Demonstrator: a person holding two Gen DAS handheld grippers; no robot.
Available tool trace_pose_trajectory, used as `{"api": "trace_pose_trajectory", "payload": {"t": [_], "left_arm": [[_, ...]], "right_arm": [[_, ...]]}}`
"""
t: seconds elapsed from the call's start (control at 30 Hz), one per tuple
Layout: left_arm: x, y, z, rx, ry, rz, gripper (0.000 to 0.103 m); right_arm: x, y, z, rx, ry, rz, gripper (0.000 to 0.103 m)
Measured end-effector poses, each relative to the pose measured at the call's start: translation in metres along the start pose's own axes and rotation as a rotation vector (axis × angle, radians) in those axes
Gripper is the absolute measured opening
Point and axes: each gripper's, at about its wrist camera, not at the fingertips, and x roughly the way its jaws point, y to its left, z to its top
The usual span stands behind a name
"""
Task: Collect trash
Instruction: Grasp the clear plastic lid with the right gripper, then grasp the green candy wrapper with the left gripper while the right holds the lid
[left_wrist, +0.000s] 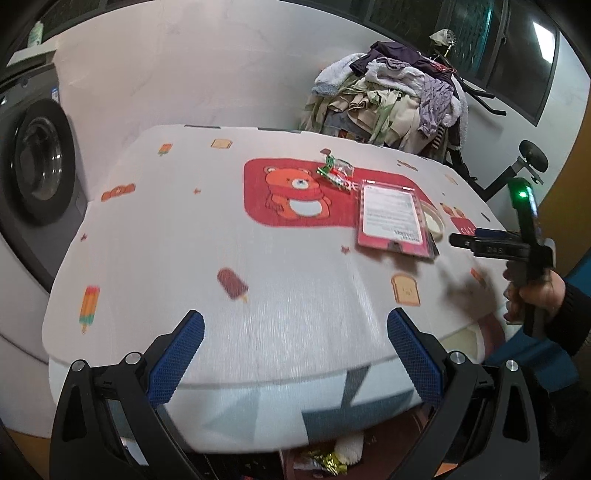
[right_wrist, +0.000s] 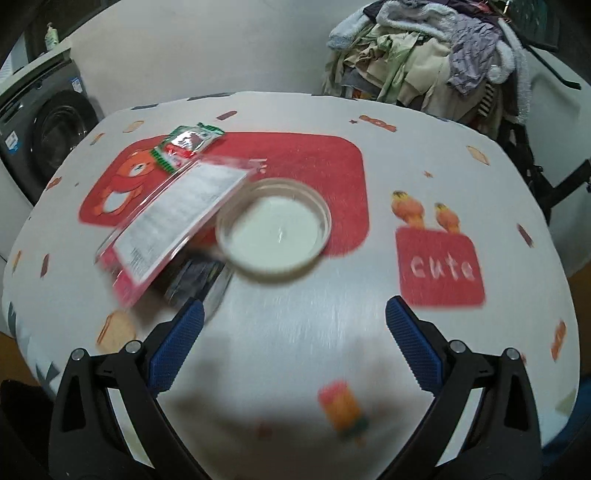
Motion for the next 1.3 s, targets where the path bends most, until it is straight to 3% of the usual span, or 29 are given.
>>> {"api": "trace_pose_trajectory", "payload": {"t": [0.23, 0.4, 0.43, 0.47, 0.7, 0.8, 0.93, 1.2, 1.27, 1.3], "left_arm": [[0.024, -0.003, 0.024, 0.003, 0.006, -0.016, 0.097], [0.042, -0.008, 0.046, 0.01, 0.022, -0.05, 0.097], [0.045, -0.01, 0.051, 0.014, 0.023, -0.058, 0.097], [0.05, -0.012, 0.058, 0.021, 0.024, -0.071, 0.097], [0.089, -0.016, 0.106, 0.006, 0.03, -0.138, 0.096], [0.121, -0.021, 0.131, -0.003, 0.055, -0.173, 0.08], [0.177, -0.02, 0.16, -0.061, 0.123, -0.196, 0.073], [0.251, -0.022, 0.194, -0.107, 0.22, -0.211, 0.062], [0.262, -0.022, 0.198, -0.114, 0.229, -0.2, 0.056], [0.268, -0.022, 0.198, -0.114, 0.237, -0.189, 0.047]], "right_arm": [[0.037, 0.013, 0.03, -0.011, 0.043, 0.037, 0.097], [0.055, 0.018, 0.043, -0.03, 0.054, 0.008, 0.096], [0.057, 0.016, 0.045, -0.026, 0.049, 0.01, 0.095], [0.057, 0.015, 0.046, -0.026, 0.037, 0.015, 0.088], [0.035, -0.005, 0.04, 0.009, -0.039, 0.004, 0.087], [0.019, -0.024, 0.034, 0.077, -0.08, 0.025, 0.087], [0.0, -0.045, 0.021, 0.154, -0.123, 0.031, 0.087], [-0.027, -0.075, -0.017, 0.256, -0.156, 0.028, 0.087], [-0.03, -0.079, -0.025, 0.27, -0.157, 0.028, 0.087], [-0.032, -0.081, -0.028, 0.272, -0.154, 0.026, 0.087]]}}
